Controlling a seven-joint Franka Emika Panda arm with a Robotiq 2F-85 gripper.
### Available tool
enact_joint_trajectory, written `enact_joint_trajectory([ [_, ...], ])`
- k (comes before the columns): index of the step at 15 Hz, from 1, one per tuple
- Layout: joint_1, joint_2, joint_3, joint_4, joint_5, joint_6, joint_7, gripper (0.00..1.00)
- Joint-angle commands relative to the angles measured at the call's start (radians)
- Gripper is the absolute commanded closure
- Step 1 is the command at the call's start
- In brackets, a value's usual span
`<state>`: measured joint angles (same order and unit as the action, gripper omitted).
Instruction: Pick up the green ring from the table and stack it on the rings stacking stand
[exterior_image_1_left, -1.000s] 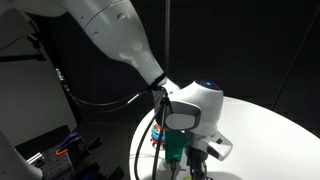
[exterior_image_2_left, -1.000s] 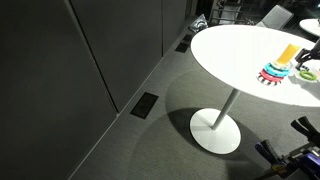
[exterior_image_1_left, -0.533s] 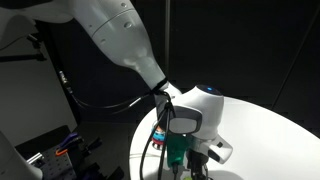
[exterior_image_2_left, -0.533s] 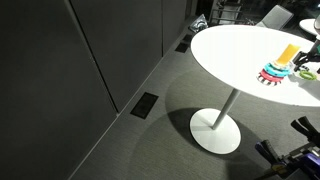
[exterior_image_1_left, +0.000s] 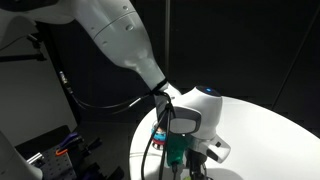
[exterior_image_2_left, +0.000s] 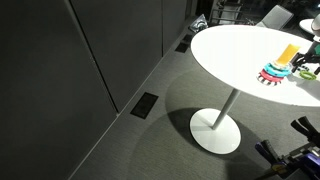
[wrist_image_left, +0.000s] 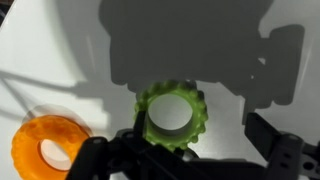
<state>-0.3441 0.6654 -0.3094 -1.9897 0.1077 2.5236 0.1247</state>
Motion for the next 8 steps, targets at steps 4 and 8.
enact_joint_trajectory([
  [4,-0.029,0.017,0.032,0.027,0.014,-0.009,-0.029,0.00],
  [8,-0.028,0.019,0.036,0.025,0.014,-0.002,-0.029,0.25],
])
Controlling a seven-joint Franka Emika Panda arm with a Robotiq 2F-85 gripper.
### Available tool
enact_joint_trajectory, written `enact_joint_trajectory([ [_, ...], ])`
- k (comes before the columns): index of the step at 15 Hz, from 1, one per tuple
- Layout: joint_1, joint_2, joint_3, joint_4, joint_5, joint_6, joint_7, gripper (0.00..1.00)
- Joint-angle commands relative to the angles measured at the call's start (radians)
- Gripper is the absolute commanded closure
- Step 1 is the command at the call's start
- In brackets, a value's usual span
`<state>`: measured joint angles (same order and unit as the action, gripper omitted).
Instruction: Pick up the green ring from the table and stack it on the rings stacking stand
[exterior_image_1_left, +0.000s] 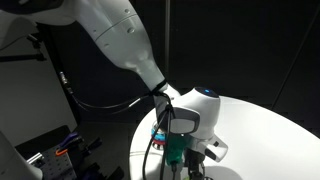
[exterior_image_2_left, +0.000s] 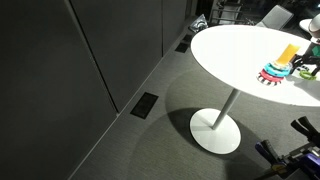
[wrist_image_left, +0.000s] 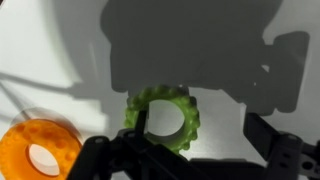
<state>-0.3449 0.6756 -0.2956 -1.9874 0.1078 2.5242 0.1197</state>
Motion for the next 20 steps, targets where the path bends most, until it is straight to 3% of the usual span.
enact_joint_trajectory([
  [1,-0.027,0.010,0.021,0.024,0.014,-0.002,-0.021,0.28],
  [10,-0.036,-0.005,0.031,0.035,0.027,-0.018,-0.017,0.96],
  [20,0.005,-0.129,0.023,-0.008,0.029,-0.071,0.026,0.94],
])
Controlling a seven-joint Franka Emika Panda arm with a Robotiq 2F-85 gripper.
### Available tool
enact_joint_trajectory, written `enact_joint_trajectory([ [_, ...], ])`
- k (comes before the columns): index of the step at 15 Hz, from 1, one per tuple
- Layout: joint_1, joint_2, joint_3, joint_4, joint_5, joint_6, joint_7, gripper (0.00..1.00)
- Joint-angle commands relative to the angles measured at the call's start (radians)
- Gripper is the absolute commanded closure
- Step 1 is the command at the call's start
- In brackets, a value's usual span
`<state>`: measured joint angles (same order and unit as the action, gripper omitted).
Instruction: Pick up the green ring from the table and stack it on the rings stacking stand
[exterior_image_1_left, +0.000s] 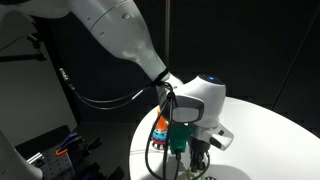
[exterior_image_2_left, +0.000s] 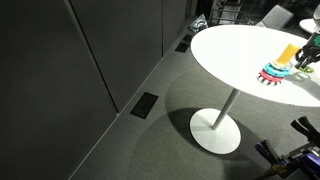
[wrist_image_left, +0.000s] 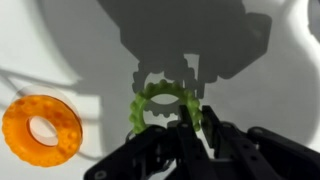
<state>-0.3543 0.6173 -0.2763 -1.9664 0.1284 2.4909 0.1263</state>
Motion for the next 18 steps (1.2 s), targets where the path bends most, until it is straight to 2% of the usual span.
enact_joint_trajectory([
  [1,0.021,-0.087,0.004,-0.035,0.007,-0.043,0.023,0.93],
  [18,0.178,-0.428,0.041,-0.177,-0.009,-0.091,0.131,0.93],
])
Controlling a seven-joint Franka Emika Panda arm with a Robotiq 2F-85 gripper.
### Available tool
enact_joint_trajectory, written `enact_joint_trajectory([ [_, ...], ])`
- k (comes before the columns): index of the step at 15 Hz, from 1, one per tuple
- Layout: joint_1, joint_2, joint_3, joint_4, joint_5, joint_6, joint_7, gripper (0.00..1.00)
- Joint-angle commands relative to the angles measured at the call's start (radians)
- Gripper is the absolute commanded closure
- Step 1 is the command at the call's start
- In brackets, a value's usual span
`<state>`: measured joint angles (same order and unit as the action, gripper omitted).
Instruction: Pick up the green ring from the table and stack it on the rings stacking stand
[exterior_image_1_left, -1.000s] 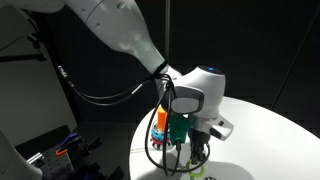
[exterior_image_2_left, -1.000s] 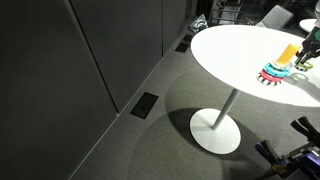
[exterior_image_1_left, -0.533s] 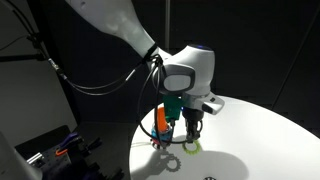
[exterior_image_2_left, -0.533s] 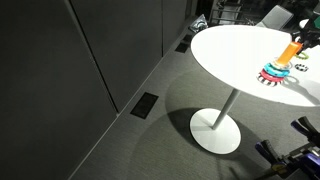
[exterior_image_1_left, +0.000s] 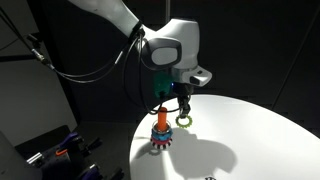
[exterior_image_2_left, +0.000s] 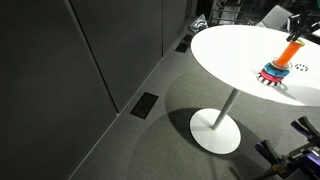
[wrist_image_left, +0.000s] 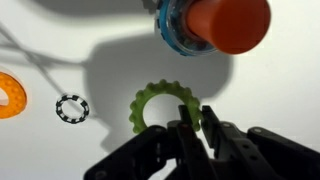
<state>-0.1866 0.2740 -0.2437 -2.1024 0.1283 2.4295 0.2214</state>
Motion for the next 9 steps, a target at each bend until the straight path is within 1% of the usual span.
enact_joint_trajectory([
  [1,0.015,-0.103,0.012,-0.044,-0.009,-0.039,0.043,0.93],
  [6,0.025,-0.187,0.030,-0.063,-0.013,-0.087,0.071,0.93],
  [9,0.024,-0.207,0.041,-0.065,-0.005,-0.118,0.076,0.93],
])
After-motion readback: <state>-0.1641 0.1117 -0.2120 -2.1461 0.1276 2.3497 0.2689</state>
